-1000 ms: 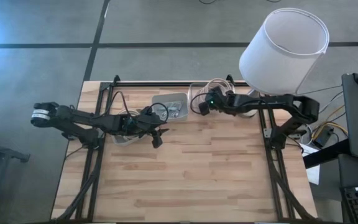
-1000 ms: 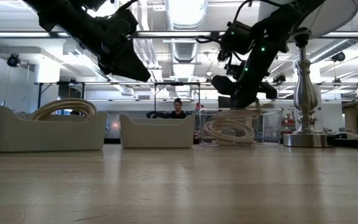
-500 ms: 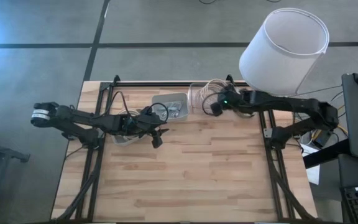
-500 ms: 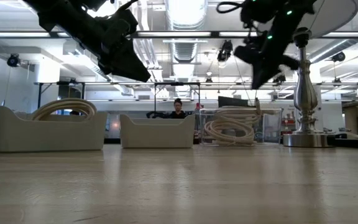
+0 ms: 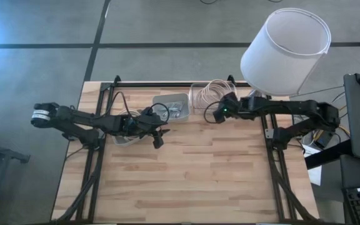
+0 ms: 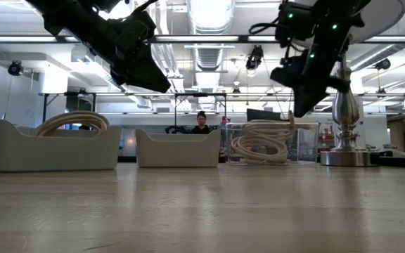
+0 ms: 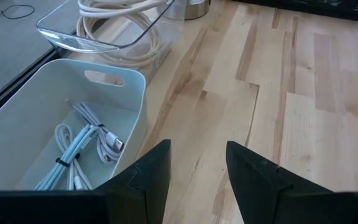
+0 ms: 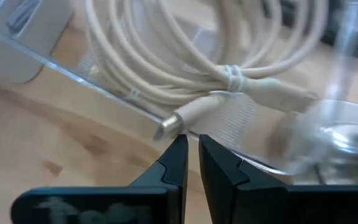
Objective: Pick & Place USB Port
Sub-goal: Put the light brown HDMI cable into the transparent bin
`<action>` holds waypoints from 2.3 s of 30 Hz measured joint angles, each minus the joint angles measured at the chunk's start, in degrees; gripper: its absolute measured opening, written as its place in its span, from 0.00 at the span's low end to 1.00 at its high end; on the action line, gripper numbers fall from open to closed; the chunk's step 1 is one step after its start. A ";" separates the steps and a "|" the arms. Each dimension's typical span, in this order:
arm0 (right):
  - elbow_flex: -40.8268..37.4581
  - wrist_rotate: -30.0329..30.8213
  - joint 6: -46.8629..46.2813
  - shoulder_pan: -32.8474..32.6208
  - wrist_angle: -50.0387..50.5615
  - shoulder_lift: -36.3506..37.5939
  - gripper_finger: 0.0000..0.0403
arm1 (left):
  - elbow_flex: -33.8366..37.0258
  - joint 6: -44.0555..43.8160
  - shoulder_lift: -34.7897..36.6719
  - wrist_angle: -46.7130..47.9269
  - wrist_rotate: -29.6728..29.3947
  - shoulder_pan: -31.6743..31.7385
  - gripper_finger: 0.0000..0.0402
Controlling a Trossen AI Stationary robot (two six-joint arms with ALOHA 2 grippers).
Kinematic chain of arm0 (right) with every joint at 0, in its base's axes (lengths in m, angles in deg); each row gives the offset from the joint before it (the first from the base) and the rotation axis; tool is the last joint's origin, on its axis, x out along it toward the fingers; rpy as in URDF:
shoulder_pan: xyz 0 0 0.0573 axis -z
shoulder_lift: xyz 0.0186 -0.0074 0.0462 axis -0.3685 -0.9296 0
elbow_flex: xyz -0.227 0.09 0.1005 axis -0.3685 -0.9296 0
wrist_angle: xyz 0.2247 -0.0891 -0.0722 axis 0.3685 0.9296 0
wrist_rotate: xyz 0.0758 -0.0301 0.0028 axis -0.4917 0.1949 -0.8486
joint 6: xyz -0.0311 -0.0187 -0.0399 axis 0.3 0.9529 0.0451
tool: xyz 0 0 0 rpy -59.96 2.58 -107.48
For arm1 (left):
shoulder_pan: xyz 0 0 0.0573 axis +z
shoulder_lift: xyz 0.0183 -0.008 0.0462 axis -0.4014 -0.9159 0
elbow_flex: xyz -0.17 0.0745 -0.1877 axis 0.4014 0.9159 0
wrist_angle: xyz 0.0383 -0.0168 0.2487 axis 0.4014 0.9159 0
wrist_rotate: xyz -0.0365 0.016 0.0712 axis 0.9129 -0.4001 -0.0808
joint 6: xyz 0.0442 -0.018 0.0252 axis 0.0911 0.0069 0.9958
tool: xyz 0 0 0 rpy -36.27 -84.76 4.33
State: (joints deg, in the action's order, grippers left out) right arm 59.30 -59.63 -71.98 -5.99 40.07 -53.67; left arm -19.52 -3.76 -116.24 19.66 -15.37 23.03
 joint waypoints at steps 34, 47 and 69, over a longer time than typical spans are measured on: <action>0.10 4.36 8.09 6.80 -21.01 -9.78 0.09 | 0.00 2.77 0.00 -0.10 -0.01 -0.01 0.39; 0.04 -1.91 10.87 9.82 -26.74 -11.45 0.09 | 0.00 3.03 0.00 -0.08 -0.01 -0.01 0.39; 0.04 -6.04 16.94 5.35 -26.39 8.32 0.09 | 0.00 2.42 0.00 -0.06 0.27 -0.01 0.39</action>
State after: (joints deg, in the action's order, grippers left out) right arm 59.34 -65.68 -55.04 -0.64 13.68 -45.35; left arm -19.52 -1.34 -116.24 19.60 -15.10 23.03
